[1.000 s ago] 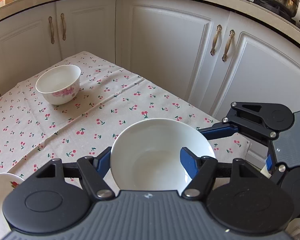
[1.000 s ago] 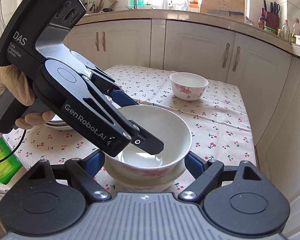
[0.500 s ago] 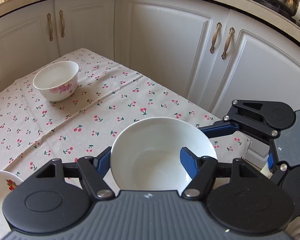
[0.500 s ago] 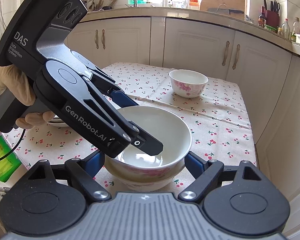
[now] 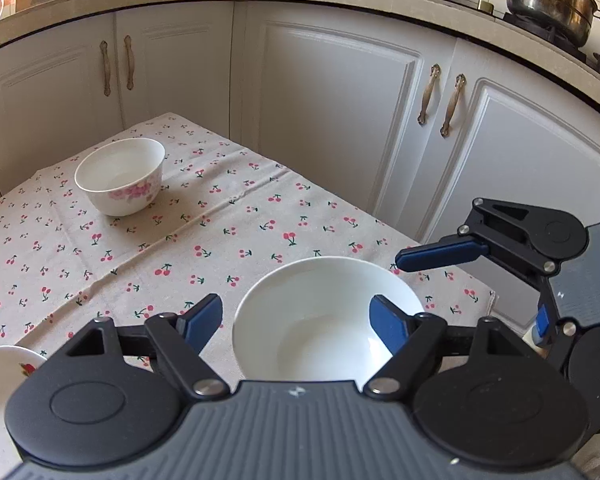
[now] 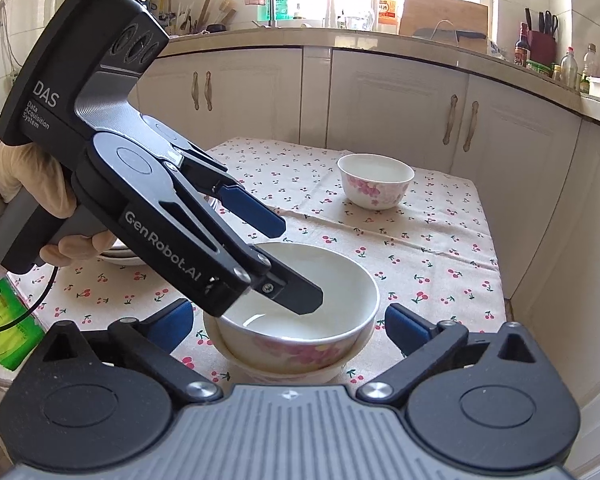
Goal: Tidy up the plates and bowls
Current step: 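Lower the bowl into the first floral bowl and open the left tool, then move the right tool to the last white floral bowl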
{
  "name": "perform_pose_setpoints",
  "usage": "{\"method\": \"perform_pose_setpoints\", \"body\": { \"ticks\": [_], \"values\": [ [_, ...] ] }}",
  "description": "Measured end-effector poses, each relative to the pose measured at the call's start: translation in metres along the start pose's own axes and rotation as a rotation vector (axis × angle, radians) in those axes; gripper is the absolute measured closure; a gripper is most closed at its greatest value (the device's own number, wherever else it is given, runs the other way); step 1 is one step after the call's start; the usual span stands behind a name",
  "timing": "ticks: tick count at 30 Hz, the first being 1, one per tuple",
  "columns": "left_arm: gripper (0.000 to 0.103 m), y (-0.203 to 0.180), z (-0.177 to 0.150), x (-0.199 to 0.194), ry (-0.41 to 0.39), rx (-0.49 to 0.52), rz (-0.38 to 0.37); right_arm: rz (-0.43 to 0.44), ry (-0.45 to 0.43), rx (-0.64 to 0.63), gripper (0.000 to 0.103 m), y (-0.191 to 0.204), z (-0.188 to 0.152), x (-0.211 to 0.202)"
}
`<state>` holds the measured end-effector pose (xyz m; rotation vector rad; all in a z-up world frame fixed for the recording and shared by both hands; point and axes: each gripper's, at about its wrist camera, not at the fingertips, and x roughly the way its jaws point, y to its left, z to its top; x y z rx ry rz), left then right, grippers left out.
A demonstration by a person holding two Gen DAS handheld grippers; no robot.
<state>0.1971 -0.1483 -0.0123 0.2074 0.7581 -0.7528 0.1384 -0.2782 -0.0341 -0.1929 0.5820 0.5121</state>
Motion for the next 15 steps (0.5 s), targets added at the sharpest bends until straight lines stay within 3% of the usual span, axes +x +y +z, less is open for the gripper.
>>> {"method": "perform_pose_setpoints", "body": {
  "ticks": [8, 15],
  "values": [
    [0.019, 0.01, 0.001, -0.026, -0.048, -0.051, 0.089, 0.047, -0.045, -0.001, 0.0, 0.01, 0.007, -0.008],
    [0.011, 0.008, -0.019, -0.039, -0.073, -0.092, 0.146, 0.106, -0.037, -0.03, 0.0, 0.028, 0.003, -0.008]
  ]
}}
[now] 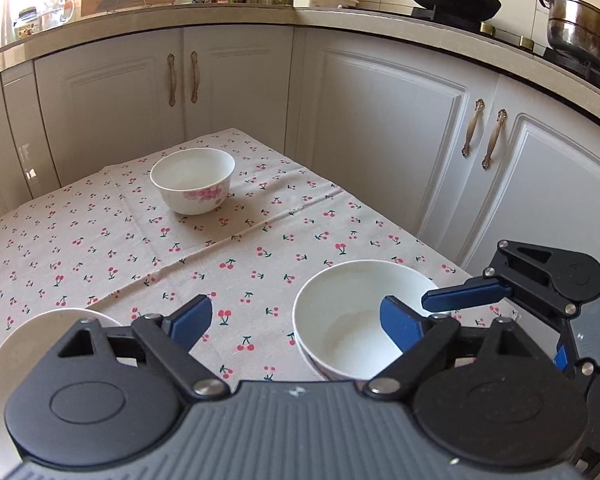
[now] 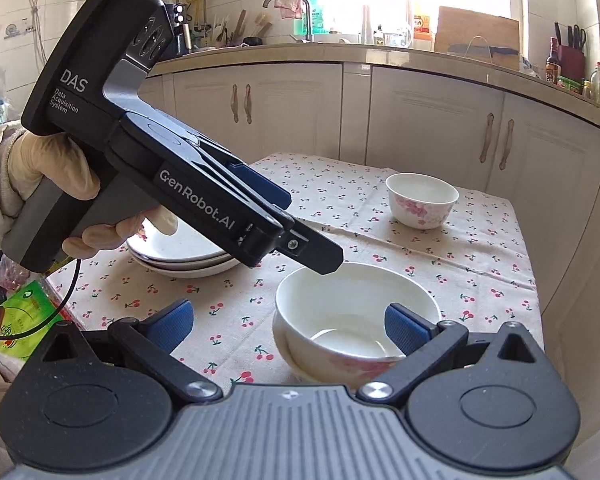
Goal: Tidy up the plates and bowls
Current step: 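Move the right tool to the last white floral bowl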
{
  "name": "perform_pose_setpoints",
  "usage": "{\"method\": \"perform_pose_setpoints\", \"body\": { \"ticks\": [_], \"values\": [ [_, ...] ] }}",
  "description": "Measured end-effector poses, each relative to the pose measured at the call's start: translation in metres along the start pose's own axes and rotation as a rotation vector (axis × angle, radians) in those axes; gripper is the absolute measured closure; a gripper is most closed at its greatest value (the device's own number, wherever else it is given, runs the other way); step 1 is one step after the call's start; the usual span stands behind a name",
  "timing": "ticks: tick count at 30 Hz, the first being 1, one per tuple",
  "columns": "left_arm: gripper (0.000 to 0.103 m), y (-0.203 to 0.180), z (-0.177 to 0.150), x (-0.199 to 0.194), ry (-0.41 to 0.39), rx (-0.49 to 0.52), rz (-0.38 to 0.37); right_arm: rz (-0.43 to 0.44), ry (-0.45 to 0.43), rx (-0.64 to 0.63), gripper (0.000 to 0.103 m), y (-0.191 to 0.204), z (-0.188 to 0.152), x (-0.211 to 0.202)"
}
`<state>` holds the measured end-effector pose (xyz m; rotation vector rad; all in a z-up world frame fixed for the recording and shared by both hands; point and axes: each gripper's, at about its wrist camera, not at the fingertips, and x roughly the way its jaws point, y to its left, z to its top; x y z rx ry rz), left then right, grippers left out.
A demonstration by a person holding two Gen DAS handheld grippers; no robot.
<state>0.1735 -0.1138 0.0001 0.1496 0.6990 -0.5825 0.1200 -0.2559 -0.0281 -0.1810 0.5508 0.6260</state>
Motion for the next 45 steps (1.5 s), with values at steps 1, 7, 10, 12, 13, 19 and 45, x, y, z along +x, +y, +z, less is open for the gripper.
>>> {"method": "perform_pose_setpoints", "body": {
  "ticks": [1, 7, 10, 12, 13, 19, 45],
  "values": [
    [0.009, 0.0, -0.003, -0.003, -0.01, -0.01, 0.006, 0.003, 0.008, 0.0, 0.0, 0.002, -0.002, 0.0],
    [0.004, 0.008, -0.013, -0.016, -0.076, -0.115, 0.007, -0.007, 0.019, 0.0, 0.0, 0.008, -0.006, 0.003],
    [0.003, 0.012, -0.015, -0.022, -0.088, -0.121, 0.023, -0.018, 0.024, -0.006, 0.0, 0.01, -0.006, 0.004],
    [0.003, 0.015, -0.017, -0.025, -0.091, -0.125, 0.037, -0.03, 0.02, -0.005, 0.0, 0.01, -0.005, 0.002],
    [0.003, 0.015, -0.018, -0.026, -0.096, -0.128, 0.046, -0.034, 0.015, -0.002, 0.0, 0.009, -0.005, 0.0],
    [0.003, 0.015, -0.023, -0.026, -0.085, -0.111, 0.067, -0.083, -0.012, 0.011, 0.0, -0.006, 0.005, -0.011],
    [0.001, 0.066, 0.068, 0.099, -0.084, -0.14, 0.152, -0.023, 0.13, -0.091, 0.0, -0.174, 0.113, 0.088]
  ]
}}
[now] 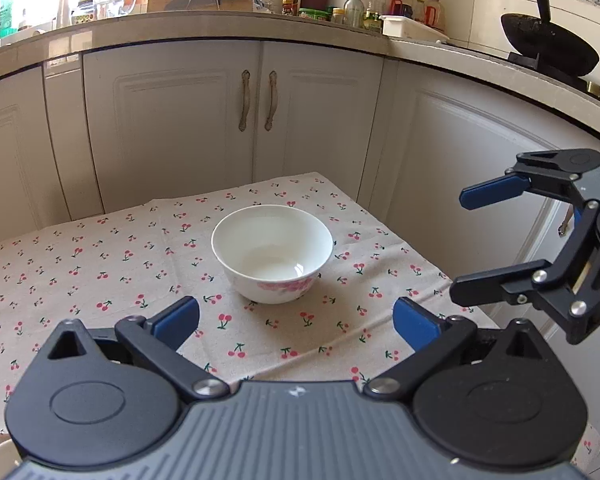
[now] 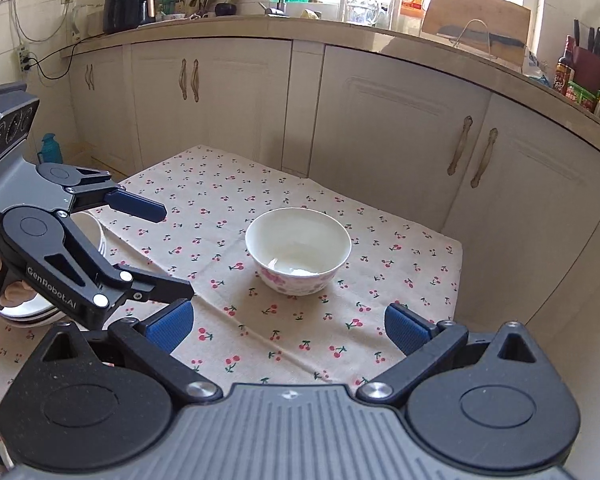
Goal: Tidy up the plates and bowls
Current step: 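Move the right tool to the last white floral bowl, then grip the rim of the floral bowl with the right tool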
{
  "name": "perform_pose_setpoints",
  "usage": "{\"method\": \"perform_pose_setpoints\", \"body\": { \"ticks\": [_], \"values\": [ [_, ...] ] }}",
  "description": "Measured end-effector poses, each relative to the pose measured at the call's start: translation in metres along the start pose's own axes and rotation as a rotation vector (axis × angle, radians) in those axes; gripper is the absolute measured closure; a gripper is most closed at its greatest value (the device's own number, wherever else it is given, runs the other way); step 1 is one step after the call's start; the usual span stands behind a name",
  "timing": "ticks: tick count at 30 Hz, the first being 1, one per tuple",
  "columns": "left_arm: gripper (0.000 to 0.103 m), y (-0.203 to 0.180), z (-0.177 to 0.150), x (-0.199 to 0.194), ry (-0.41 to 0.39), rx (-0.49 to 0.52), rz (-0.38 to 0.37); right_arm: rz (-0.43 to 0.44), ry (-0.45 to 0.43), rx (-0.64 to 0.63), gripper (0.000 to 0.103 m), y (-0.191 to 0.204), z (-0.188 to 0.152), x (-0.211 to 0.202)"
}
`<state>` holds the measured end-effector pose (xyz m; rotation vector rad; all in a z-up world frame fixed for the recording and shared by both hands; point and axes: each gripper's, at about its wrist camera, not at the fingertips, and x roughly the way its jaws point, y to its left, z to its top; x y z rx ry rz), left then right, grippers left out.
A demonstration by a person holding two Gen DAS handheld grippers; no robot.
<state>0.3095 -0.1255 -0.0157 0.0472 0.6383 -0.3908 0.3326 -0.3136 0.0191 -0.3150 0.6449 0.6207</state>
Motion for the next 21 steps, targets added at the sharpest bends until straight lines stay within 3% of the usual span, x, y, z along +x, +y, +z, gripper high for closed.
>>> {"method": "perform_pose_setpoints", "body": {
  "ticks": [8, 15, 21],
  "values": [
    [0.001, 0.007, 0.009, 0.042, 0.072, -0.015, 0.018, 0.076, 0.062, -0.001, 0.0, -0.025, 0.014, 0.06],
    [0.001, 0.004, 0.013, 0.059, 0.055, 0.037, 0.048, 0.141, 0.09, 0.005, 0.002, -0.037, 0.026, 0.101],
    [0.008, 0.0, 0.013, 0.073, 0.063, 0.074, 0.039, 0.181, 0.115, 0.023, 0.007, -0.043, 0.035, 0.13]
  ]
}}
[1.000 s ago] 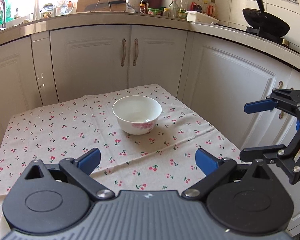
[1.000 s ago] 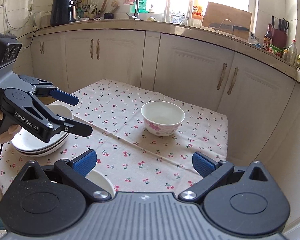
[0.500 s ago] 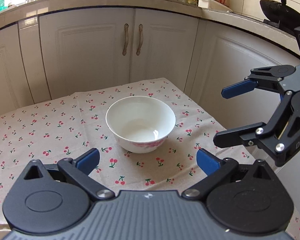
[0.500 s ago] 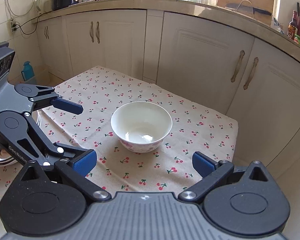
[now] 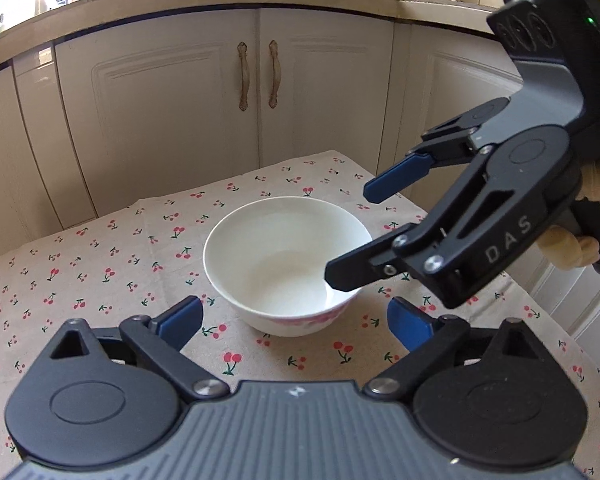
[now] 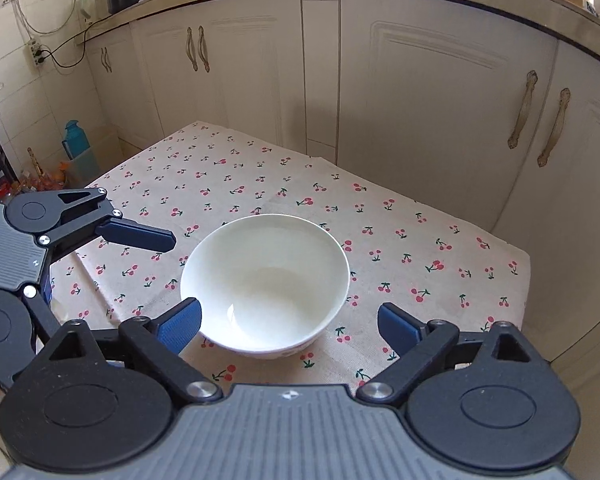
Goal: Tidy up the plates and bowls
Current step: 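Grip the rim of the floral bowl with the right tool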
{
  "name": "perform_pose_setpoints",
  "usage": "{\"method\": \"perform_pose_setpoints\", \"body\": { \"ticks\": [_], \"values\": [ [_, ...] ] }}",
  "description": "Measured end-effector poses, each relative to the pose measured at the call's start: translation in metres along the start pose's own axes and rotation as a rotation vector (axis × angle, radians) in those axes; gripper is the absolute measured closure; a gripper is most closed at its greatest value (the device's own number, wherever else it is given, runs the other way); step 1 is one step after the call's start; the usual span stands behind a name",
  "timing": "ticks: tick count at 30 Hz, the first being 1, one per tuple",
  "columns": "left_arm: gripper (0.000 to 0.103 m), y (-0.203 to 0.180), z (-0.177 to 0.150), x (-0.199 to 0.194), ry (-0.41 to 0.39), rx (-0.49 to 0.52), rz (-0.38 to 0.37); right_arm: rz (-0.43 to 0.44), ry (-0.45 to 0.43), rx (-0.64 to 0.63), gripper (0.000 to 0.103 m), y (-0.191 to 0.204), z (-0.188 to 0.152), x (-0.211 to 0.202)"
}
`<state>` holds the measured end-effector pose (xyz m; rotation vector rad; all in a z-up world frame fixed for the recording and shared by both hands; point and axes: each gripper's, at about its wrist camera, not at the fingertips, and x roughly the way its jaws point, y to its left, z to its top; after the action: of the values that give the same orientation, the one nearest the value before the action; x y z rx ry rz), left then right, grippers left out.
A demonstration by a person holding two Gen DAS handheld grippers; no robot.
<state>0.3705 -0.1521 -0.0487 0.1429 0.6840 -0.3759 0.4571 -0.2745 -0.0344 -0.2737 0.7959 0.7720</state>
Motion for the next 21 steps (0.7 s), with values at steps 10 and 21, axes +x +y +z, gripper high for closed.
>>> {"method": "perform_pose_setpoints", "body": {
  "ticks": [10, 21],
  "values": [
    [0.018, 0.002, -0.002, 0.011, -0.002, -0.023, -0.011, 0.048, 0.03, 0.075, 0.018, -0.015, 0.012, 0.023],
    [0.018, 0.005, -0.003, 0.012, -0.009, -0.047, -0.003, 0.08, 0.088, 0.138, 0.034, -0.024, 0.029, 0.043]
  ]
}}
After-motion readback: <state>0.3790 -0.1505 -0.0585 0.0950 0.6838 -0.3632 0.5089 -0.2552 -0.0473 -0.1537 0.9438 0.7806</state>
